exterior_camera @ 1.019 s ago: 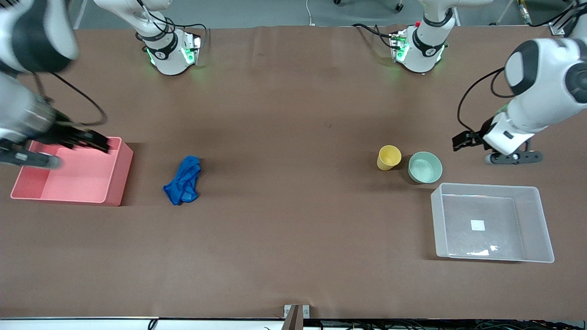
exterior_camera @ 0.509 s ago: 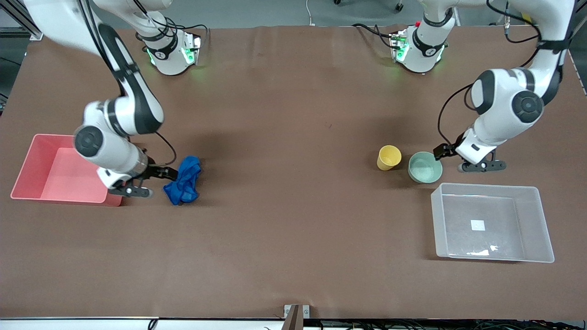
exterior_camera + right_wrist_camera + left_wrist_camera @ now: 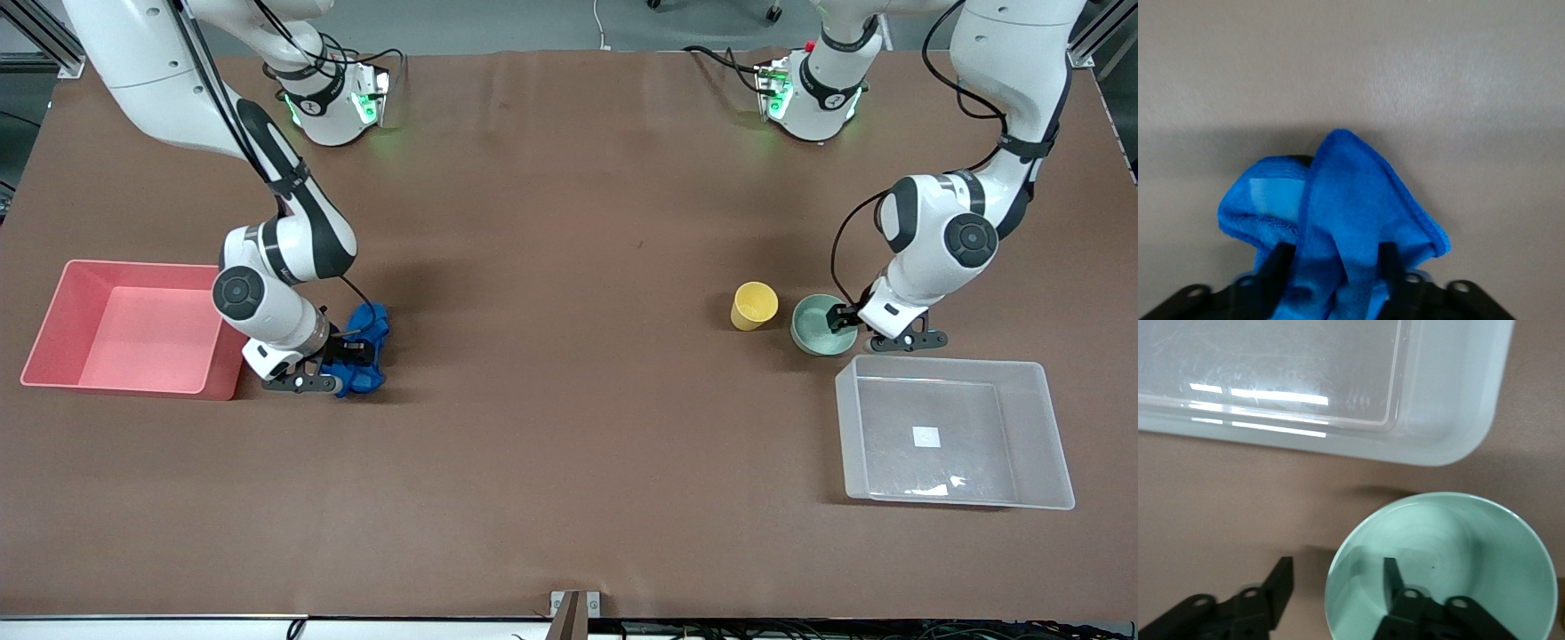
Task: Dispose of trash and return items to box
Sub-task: 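Grasp the blue cloth with the right gripper while the left gripper grasps the bowl, then carry the cloth into the pink bin while the left gripper carries the bowl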
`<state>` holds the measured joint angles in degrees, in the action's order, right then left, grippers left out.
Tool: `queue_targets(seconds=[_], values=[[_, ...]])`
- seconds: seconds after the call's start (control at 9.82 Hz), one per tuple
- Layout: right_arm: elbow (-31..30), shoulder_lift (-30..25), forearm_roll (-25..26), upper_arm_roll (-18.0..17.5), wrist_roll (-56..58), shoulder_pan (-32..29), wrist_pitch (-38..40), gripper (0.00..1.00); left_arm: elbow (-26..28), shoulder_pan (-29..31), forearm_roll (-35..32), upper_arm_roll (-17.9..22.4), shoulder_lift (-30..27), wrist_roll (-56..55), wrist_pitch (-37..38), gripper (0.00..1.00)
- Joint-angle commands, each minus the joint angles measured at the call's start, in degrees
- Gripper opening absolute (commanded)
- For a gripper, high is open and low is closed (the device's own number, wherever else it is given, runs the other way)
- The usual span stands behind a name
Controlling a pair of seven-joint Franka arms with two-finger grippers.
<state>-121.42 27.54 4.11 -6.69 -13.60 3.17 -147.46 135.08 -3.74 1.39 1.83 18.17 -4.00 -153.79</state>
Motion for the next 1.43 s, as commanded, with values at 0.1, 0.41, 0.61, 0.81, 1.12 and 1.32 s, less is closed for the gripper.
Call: queue_targets(seconds=[0.1,0.41,0.61,0.81,1.12,1.32], values=[[0.21,-1.79,1.07,-2.54,-1.69,-1.66,4.10,0.01,-0.17,0.14,-0.34,-0.07,1.52,0.04,-1.08,0.01],[12.30,-4.85,0.72,-2.89,-1.88,-2.72,26.68,0.01,1.06,0.32,-0.25,-0.07,-7.58,1.00,6.42,0.01],[19.35,-9.50,0.63,-1.06,6.42,-6.14,38.16,0.01,-2.17,0.32,-0.25,-0.07,-13.66,1.19,17.07,0.01],[21.57,-10.84,0.63,9.27,23.61,-6.50,40.05,0.01,-11.19,0.32,-0.25,1.24,-12.74,1.27,25.17,0.01],[20.53,-10.06,0.37,20.29,40.29,-7.29,34.97,0.01,-29.10,0.40,-0.07,2.99,0.76,2.41,25.55,0.01],[13.10,-9.70,0.37,20.84,42.07,-8.70,27.01,0.02,-39.23,0.67,4.63,5.36,9.38,7.93,25.90,0.01]])
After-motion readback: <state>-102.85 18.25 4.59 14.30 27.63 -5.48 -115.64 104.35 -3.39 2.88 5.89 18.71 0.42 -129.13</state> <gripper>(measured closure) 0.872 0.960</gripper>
